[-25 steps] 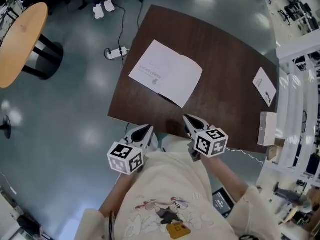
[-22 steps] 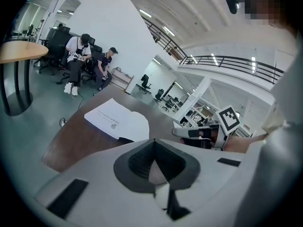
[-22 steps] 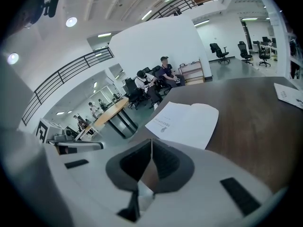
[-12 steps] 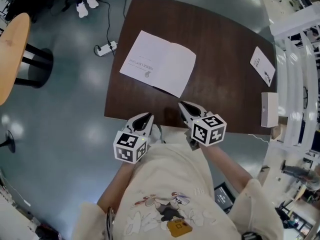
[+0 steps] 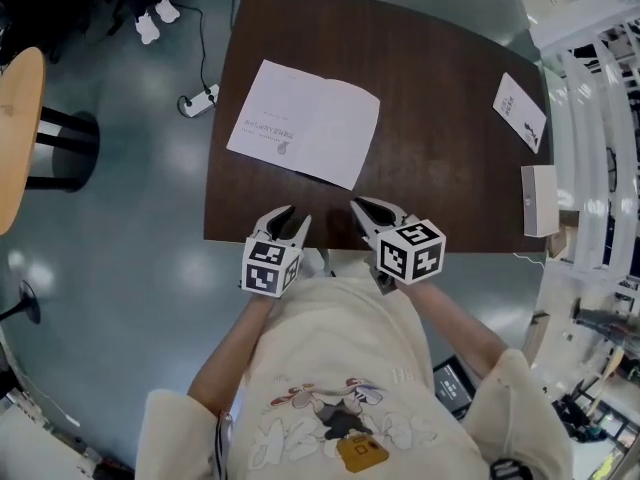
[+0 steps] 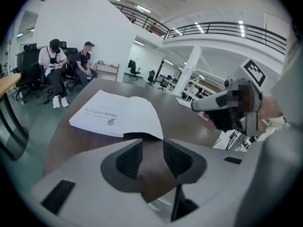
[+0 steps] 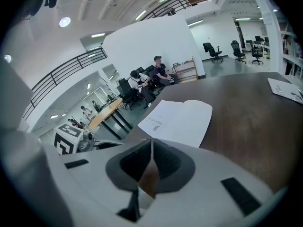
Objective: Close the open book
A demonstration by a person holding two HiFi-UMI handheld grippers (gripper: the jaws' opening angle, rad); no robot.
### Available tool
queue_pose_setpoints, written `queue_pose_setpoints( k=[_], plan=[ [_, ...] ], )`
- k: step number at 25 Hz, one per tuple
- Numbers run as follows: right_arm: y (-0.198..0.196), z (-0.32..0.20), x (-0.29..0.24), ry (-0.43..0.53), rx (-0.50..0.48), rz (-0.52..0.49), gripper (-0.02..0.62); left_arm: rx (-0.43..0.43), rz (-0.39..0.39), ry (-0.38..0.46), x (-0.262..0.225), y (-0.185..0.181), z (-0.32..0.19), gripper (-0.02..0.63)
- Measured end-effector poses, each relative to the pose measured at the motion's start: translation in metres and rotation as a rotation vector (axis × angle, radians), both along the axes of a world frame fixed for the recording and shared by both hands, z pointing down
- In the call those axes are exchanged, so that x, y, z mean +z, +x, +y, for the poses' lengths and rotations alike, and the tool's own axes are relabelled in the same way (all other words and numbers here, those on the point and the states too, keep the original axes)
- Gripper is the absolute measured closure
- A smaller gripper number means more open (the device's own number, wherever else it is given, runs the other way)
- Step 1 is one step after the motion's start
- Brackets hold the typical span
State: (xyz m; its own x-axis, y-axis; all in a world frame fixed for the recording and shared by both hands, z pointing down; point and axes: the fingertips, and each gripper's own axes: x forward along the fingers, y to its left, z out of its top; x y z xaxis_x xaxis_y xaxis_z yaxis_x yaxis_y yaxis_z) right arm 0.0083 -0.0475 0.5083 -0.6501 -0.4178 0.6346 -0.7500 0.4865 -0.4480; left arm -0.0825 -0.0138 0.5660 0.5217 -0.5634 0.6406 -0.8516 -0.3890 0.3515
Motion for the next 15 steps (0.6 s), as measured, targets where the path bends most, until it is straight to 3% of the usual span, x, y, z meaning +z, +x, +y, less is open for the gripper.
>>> queue_pose_setpoints(
  k=[8,15],
  plan=[
    [0.018,-0.011,0.024,-0.023,0.009,0.037,0.586,0.012,-0.038,-0.059,0.037,0.014,-0.024,0.428],
    [0.029,-0.021,0.047,-0.059,0.032,0.05,0.571,0.015,-0.099,-0.091,0.065,0.023,-0.039,0.423]
  ],
)
